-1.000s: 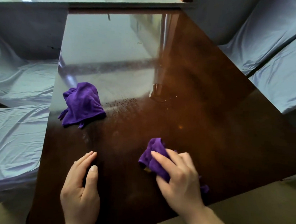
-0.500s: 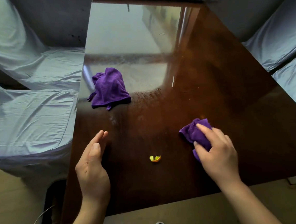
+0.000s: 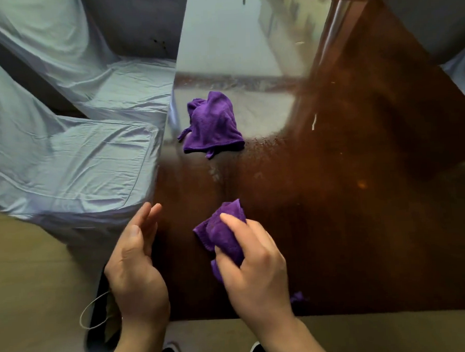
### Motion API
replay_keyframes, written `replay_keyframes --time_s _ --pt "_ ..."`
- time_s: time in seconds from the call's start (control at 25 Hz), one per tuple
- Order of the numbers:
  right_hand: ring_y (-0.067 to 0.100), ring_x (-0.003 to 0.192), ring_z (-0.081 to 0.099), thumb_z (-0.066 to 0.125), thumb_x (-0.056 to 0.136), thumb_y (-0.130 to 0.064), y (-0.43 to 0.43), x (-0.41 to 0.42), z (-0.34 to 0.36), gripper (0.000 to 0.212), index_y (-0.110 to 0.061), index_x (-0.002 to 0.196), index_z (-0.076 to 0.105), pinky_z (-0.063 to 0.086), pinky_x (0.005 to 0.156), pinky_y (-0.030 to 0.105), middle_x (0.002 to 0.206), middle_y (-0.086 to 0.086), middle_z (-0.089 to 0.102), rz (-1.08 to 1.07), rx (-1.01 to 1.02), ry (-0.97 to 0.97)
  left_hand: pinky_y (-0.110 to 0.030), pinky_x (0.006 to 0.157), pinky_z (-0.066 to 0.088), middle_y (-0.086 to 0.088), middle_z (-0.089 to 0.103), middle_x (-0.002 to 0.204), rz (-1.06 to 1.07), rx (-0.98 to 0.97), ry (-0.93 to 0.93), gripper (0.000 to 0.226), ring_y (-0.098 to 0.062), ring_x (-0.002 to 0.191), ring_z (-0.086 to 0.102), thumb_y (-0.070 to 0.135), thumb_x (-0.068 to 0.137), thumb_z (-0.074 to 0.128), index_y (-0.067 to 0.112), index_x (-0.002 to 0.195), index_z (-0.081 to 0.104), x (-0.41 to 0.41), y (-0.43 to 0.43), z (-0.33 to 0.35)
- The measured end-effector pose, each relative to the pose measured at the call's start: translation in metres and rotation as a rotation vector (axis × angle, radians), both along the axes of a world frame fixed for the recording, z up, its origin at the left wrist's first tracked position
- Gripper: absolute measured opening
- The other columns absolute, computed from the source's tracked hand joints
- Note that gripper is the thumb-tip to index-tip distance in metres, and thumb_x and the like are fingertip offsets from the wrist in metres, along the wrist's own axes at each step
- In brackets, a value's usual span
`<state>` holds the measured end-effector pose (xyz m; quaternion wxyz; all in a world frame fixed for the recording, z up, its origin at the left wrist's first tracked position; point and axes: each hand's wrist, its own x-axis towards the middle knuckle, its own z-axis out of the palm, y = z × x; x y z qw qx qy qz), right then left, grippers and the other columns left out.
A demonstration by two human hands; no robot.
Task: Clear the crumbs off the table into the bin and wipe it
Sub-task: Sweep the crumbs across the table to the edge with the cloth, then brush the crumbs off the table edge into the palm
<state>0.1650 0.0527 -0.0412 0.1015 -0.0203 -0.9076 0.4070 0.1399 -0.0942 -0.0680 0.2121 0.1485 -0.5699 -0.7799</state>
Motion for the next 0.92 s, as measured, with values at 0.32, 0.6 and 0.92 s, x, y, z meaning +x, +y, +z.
replay_keyframes --time_s 0.32,0.6,0.92 --pt "0.008 0.099 0.062 0.072 0.083 -0.026 0.06 0.004 0.005 0.041 -0.032 0.122 0.063 0.045 0.082 0.012 0.11 -0.011 0.063 -0.197 -0.044 -0.057 -0.036 0.099 0.05 -0.023 0.068 0.116 -0.069 0.267 -0.24 0.044 -0.029 0.116 0.062 0.029 0.099 0.033 0.003 0.119 0.062 0.009 -0.074 -0.023" --pt "0.027 0.092 0.065 0.075 0.075 -0.022 0.002 0.024 -0.006 0.048 -0.019 0.122 0.066 0.05 0.075 0.031 0.109 0.004 0.065 -0.131 0.304 0.035 -0.037 0.098 0.05 -0.022 0.067 0.12 -0.161 0.568 -0.254 0.046 -0.03 0.116 0.062 0.03 0.1 0.031 0.002 0.124 0.059 0.011 -0.06 -0.028" --pt "0.004 0.099 0.063 0.069 0.079 -0.03 -0.051 0.001 0.007 0.043 -0.03 0.122 0.063 0.051 0.084 0.022 0.108 -0.012 0.065 0.067 -0.118 -0.021 -0.036 0.097 0.05 -0.02 0.068 0.12 -0.167 0.665 -0.282 0.046 -0.028 0.115 0.063 0.03 0.098 0.032 0.003 0.123 0.06 0.01 -0.06 -0.026"
